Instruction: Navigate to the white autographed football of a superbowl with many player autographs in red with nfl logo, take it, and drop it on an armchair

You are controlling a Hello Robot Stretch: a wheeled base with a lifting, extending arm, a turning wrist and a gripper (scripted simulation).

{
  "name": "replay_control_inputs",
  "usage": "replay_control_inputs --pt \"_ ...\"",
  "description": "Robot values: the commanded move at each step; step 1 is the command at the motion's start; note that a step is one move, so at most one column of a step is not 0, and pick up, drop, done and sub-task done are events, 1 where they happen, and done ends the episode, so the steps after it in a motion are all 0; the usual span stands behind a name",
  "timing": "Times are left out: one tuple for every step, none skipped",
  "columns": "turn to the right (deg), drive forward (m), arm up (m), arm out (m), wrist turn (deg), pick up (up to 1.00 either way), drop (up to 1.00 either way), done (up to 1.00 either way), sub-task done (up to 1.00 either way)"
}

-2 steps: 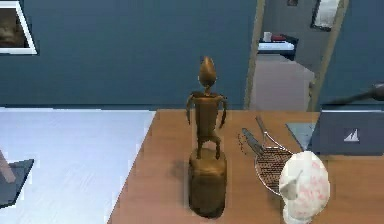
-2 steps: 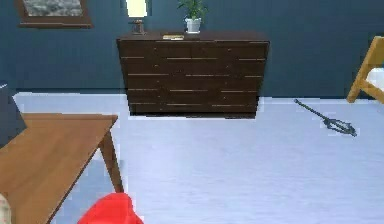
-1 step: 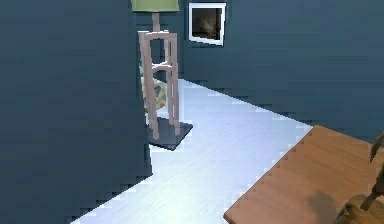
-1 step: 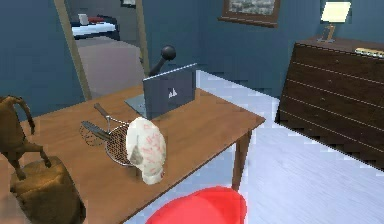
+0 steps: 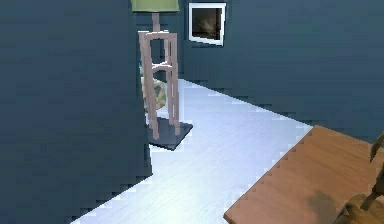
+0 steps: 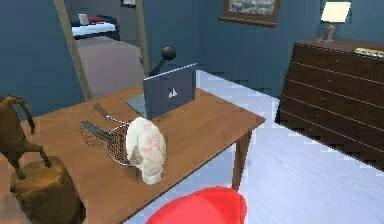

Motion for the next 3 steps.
replay_control_inputs --pt "0.0 0.00 0.38 0.00 0.0 0.00 0.00 0.00 0.00" --pt "0.0 0.00 0.00 0.32 0.0 0.00 0.00 0.00 0.00" --pt "0.0 0.00 0.00 0.00 45.0 0.00 0.00 0.00 0.00"
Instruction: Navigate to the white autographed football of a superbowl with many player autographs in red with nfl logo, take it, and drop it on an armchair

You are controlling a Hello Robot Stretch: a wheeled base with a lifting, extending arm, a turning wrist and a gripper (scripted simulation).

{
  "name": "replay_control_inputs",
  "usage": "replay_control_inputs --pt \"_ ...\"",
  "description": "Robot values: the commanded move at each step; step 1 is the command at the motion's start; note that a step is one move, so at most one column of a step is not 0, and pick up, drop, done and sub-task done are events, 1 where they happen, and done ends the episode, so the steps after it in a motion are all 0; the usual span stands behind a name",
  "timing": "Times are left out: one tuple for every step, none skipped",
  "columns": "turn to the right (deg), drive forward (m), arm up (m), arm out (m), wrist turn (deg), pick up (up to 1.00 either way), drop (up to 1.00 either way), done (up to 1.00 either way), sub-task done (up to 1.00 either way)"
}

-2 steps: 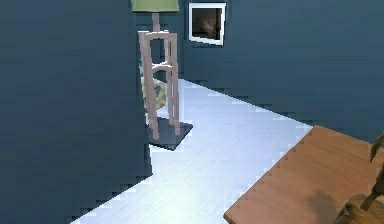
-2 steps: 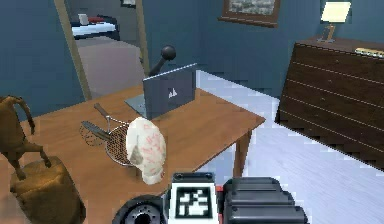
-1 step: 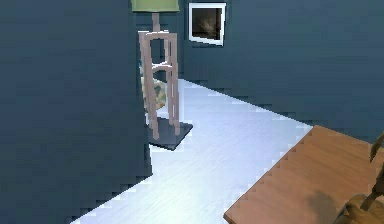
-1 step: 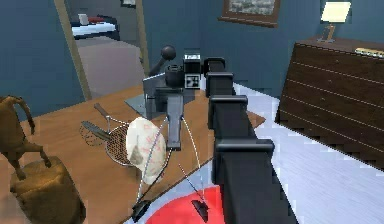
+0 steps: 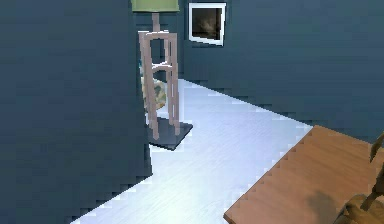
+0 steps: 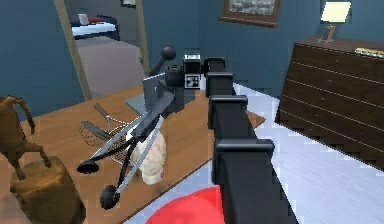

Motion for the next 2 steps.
replay_control_inputs --pt "0.0 0.00 0.00 0.00 45.0 0.00 0.00 0.00 0.00" --pt "0.0 0.00 0.00 0.00 42.0 0.00 0.00 0.00 0.00"
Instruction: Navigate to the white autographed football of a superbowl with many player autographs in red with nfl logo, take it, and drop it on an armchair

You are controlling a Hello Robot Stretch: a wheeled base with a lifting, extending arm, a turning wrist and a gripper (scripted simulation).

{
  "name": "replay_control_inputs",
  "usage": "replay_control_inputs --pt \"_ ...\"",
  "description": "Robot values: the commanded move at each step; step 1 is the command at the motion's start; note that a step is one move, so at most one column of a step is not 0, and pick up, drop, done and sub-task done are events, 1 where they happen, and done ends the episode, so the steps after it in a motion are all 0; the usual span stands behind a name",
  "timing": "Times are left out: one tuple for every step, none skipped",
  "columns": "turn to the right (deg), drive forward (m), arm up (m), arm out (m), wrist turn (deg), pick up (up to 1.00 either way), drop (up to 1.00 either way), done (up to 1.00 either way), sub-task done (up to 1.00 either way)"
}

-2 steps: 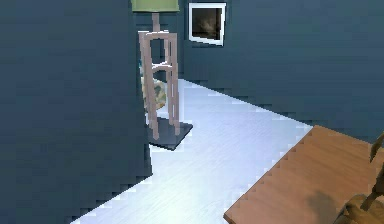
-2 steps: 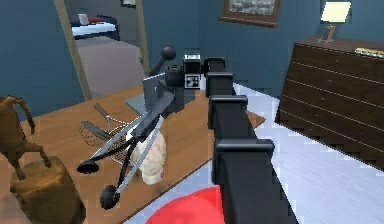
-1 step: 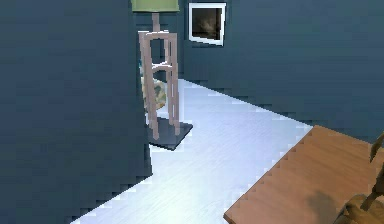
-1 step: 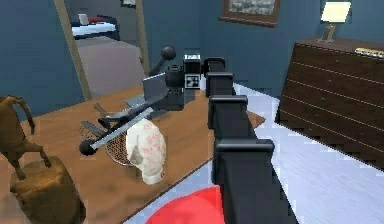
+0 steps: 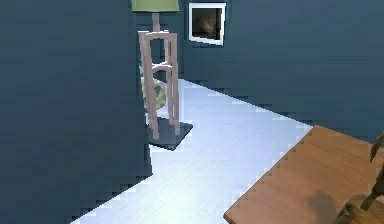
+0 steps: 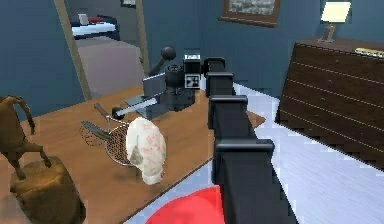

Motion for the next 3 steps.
replay_control_inputs --pt "0.0 0.00 -0.22 0.00 0.0 0.00 0.00 0.00 0.00" --pt "0.0 0.00 0.00 0.00 0.0 1.00 0.00 0.00 0.00" --pt "0.0 0.00 0.10 0.00 0.0 0.00 0.00 0.00 0.00"
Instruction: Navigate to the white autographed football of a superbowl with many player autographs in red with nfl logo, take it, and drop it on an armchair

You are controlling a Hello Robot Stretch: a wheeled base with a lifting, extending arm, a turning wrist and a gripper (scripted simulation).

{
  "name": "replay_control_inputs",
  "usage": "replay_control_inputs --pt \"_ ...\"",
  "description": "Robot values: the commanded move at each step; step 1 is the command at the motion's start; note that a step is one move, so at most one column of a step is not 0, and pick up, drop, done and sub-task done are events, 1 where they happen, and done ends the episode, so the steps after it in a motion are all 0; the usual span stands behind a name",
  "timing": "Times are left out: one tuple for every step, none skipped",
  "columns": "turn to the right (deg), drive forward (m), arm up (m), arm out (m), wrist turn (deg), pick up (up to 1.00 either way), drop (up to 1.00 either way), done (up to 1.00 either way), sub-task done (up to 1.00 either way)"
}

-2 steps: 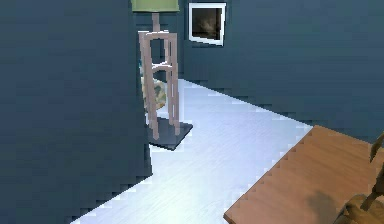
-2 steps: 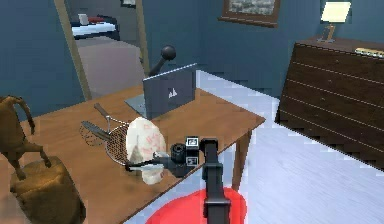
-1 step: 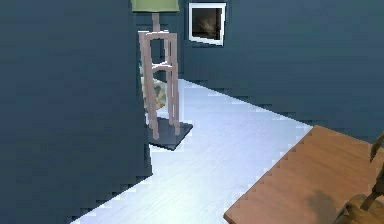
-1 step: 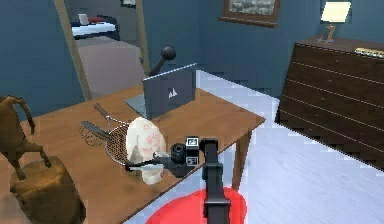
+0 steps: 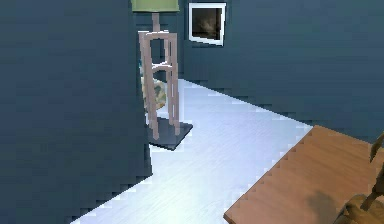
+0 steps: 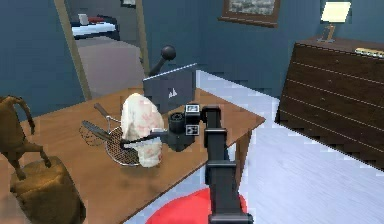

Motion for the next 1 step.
replay_control_inputs --pt "0.0 0.00 0.12 0.00 0.0 0.00 0.00 0.00 0.00"
